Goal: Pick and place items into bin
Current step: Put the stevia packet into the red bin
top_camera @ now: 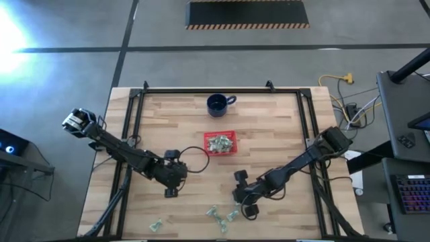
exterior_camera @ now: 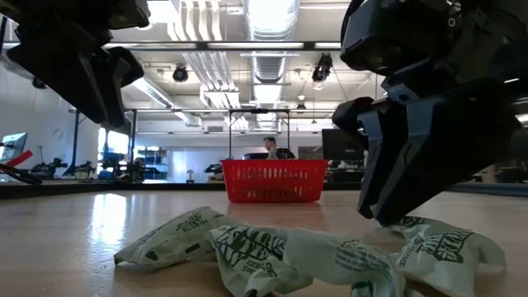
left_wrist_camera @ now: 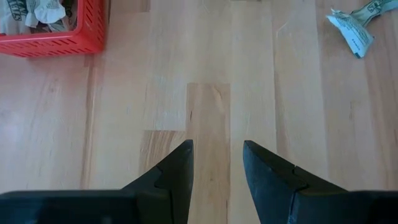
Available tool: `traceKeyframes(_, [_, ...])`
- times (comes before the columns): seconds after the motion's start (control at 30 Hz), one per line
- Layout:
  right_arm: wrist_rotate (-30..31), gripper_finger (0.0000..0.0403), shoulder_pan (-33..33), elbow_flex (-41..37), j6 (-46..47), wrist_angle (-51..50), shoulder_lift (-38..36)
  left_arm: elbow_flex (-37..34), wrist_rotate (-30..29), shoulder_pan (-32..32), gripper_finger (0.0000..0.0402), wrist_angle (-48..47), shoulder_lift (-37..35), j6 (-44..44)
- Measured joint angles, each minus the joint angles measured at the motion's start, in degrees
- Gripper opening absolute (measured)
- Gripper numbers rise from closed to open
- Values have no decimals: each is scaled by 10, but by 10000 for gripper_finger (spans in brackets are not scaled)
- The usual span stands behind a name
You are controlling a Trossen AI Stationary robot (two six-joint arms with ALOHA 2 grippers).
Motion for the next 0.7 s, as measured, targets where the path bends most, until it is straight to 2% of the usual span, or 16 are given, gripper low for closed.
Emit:
traceKeyframes(0.37, [1,13,0,0,-12,-14,0,0,0,0,123,8,0,0])
traceKeyframes(0.7, [15,8,0,0,-24,-15,-9,0,0,0,123,10,0,3])
